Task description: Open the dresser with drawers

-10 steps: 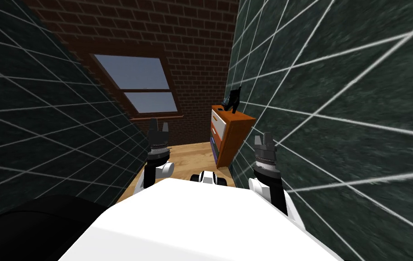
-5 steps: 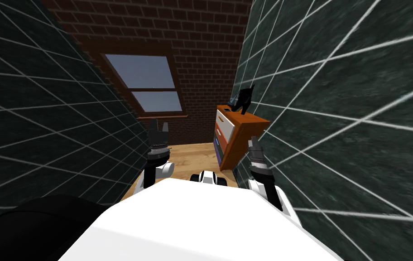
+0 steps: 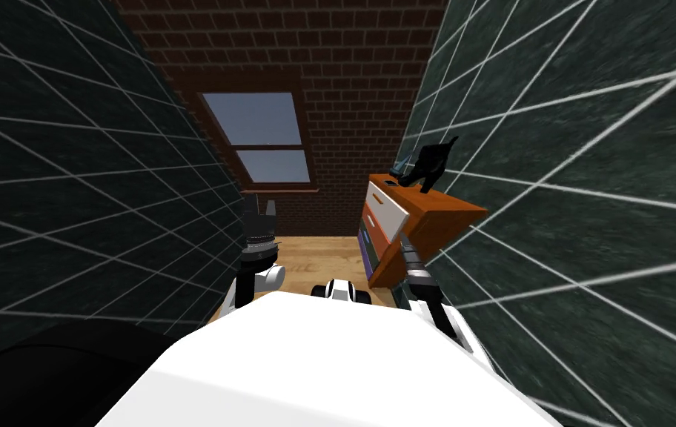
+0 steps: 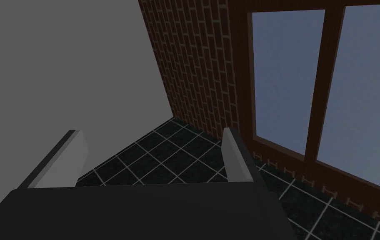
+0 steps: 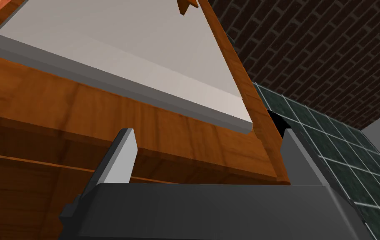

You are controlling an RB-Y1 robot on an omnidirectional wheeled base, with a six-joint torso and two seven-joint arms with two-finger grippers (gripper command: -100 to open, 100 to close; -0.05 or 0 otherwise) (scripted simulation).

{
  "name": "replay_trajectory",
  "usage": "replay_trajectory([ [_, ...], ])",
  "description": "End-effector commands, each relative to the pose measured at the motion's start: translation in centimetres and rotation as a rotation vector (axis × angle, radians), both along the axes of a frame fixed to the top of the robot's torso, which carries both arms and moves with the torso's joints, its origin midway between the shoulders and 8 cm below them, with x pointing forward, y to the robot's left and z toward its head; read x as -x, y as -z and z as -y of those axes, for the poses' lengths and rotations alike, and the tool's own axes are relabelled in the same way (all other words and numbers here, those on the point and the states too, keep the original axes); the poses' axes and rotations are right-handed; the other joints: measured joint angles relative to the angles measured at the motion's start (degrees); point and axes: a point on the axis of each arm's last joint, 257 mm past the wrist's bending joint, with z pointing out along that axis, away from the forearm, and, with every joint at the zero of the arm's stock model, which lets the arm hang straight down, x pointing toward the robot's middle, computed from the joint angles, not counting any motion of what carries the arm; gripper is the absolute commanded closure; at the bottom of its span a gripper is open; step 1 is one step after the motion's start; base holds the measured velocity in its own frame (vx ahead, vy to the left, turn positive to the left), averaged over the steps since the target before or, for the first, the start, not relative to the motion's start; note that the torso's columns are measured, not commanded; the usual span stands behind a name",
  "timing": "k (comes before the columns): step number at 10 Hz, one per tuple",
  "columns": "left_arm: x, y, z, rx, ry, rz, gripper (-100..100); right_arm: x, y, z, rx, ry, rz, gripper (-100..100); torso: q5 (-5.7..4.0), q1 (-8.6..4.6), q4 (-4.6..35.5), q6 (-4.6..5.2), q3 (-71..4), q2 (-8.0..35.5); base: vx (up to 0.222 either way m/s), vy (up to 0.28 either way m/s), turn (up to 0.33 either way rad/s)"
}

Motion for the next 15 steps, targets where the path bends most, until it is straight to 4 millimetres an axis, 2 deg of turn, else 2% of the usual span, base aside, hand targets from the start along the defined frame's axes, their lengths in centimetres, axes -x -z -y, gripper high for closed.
replay_trajectory([
  [1,0.0,0.0,0.0,0.0,0.0,0.0,0,-0.2,5.0,1.0,0.052,0.021,-0.139,-100,-0.04,-0.09,-0.07,-0.02,-0.1,-0.14,0.108,0.122,0.167],
  [2,0.0,0.0,0.0,0.0,0.0,0.0,0,-0.1,6.1,1.4,0.049,0.033,-0.169,-100,0.0,-0.02,-0.04,0.05,-0.12,-0.16,0.089,0.096,0.128],
  [3,0.0,0.0,0.0,0.0,0.0,0.0,0,0.0,8.7,2.1,0.088,0.043,-0.237,-100,0.03,-0.07,0.03,0.12,0.0,0.07,0.096,0.102,0.233],
  [4,0.0,0.0,0.0,0.0,0.0,0.0,0,0.2,9.9,2.7,0.085,0.058,-0.271,-100,0.03,-0.02,0.07,0.11,0.08,0.16,0.083,0.083,0.117],
  [5,0.0,0.0,0.0,0.0,0.0,0.0,0,0.2,10.0,2.7,0.085,0.06,-0.274,-100,0.03,-0.06,0.09,0.15,0.13,0.26,0.033,0.035,-0.012],
  [6,0.0,0.0,0.0,0.0,0.0,0.0,0,0.8,13.3,3.9,0.124,0.078,-0.361,-100,0.0,-0.16,0.13,0.15,0.2,0.38,0.07,0.07,0.223],
  [7,0.0,0.0,0.0,0.0,0.0,0.0,0,0.8,13.7,4.1,0.123,0.087,-0.376,-100,0.03,0.01,0.09,0.09,0.11,0.19,0.087,0.071,0.118],
  [8,0.0,0.0,0.0,0.0,0.0,0.0,0,1.5,16.4,5.2,0.165,0.103,-0.449,-100,0.06,0.05,0.04,0.14,0.02,0.08,0.121,0.133,0.264],
  [11,0.0,0.0,0.0,0.0,0.0,0.0,0,3.1,20.4,7.4,0.206,0.148,-0.569,-100,0.02,-0.02,0.05,0.1,0.04,0.08,0.116,0.091,0.13],
  [12,0.0,0.0,0.0,0.0,0.0,0.0,0,4.4,23.2,8.9,0.251,0.165,-0.645,-100,0.02,-0.08,0.05,0.14,0.06,0.14,0.137,0.075,0.231],
  [14,0.0,0.0,0.0,0.0,0.0,0.0,0,5.0,24.2,9.6,0.25,0.187,-0.681,-100,0.05,-0.02,0.08,0.16,0.1,0.24,0.078,0.062,0.051],
  [15,0.0,0.0,0.0,0.0,0.0,0.0,0,6.6,26.5,11.3,0.297,0.213,-0.756,-100,0.02,-0.07,0.13,0.15,0.22,0.4,0.086,0.08,0.165],
])
